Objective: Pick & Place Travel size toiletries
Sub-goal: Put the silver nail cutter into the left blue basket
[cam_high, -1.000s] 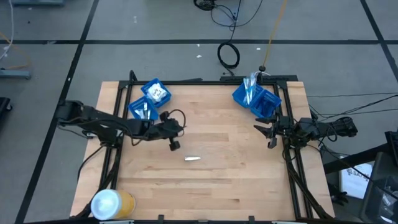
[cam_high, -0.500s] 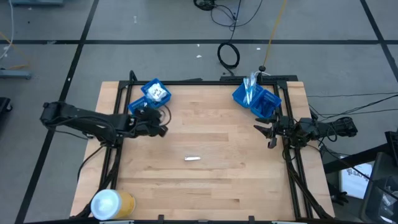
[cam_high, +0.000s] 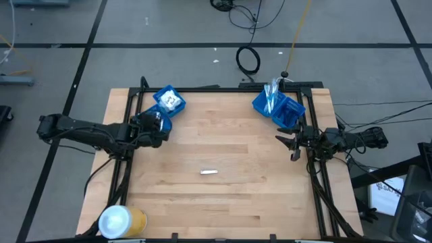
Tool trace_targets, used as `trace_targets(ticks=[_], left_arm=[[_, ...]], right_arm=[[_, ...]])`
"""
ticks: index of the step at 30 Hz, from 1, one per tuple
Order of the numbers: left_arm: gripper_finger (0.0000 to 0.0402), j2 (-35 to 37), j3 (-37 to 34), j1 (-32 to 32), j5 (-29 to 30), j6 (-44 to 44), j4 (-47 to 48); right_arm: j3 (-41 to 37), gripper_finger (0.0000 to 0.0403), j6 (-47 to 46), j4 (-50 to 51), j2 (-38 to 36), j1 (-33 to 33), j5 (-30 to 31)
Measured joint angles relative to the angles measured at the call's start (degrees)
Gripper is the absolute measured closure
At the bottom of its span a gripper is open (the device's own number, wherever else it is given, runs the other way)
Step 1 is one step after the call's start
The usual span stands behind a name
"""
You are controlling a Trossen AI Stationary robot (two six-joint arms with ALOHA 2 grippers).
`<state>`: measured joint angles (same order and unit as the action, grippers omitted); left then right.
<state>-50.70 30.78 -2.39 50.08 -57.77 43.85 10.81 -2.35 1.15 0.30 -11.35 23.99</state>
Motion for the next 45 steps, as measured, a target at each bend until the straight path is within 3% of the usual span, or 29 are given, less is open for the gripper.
trace_targets(ticks=[7,15,24,28,35,42,45], left_arm=[[0.0392,0.2,-6.8,3.7,-0.1,-8.5,-1.6],[0.0378,0.2,-10.2,6.7,-0.6,-10.7,-4.0],[0.0274,0.2,-10.3,9.9,-0.6,-11.7,-3.9],[0.0225,0.2,-10.2,10.6,-1.7,-5.6,-4.6],[0.0196,0.2,-6.2,9.0,-15.7,15.4,-16.3],[0.0209,-0.2,-5.9,4.6,-35.4,30.9,-42.6],[0.0210,-2.3,-5.8,0.8,-39.8,35.2,-53.0]], right_arm=[[0.0,0.0264,0.0,0.0,0.0,0.0,0.0],[0.0,0.0264,0.0,0.0,0.0,0.0,0.0],[0.0,0.0264,0.0,0.0,0.0,0.0,0.0],[0.0,0.0264,0.0,0.0,0.0,0.0,0.0],[0.0,0.0264,0.0,0.0,0.0,0.0,0.1],[0.0,0.0264,0.0,0.0,0.0,0.0,0.2],[0.0,0.0264,0.0,0.0,0.0,0.0,0.2]])
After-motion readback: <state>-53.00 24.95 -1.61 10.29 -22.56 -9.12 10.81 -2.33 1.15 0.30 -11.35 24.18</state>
